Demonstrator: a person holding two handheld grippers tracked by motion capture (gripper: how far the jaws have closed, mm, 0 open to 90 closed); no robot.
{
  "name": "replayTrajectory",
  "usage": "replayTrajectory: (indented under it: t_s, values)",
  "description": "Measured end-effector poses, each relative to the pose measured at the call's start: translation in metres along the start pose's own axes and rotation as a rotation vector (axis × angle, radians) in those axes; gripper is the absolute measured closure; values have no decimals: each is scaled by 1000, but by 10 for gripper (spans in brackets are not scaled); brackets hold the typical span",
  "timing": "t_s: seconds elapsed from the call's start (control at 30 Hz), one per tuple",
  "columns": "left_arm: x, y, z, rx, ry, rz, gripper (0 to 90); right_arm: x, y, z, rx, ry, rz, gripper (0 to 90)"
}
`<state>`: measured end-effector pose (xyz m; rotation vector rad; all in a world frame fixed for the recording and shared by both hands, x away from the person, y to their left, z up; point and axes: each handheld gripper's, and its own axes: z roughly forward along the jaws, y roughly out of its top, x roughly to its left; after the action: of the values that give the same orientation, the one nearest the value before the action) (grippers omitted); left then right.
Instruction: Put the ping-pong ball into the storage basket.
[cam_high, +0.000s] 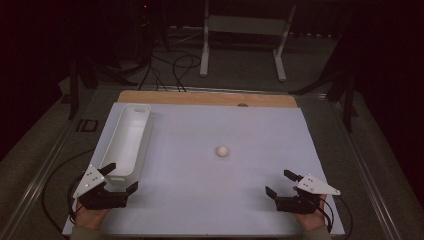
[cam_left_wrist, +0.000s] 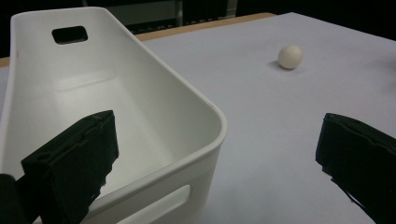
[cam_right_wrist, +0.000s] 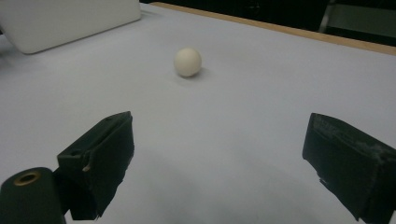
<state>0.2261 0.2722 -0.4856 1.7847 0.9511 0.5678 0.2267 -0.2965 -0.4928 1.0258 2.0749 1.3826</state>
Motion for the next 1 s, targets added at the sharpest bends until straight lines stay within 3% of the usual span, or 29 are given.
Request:
replayTrajectory:
  t_s: [0.6, 1.0]
  values:
    - [-2, 0, 1, 1, 11, 7, 0, 0, 2, 0, 9, -13, 12, 72]
    - [-2, -1, 2, -8, 16, 6, 0, -2, 17, -2, 38, -28, 38, 69]
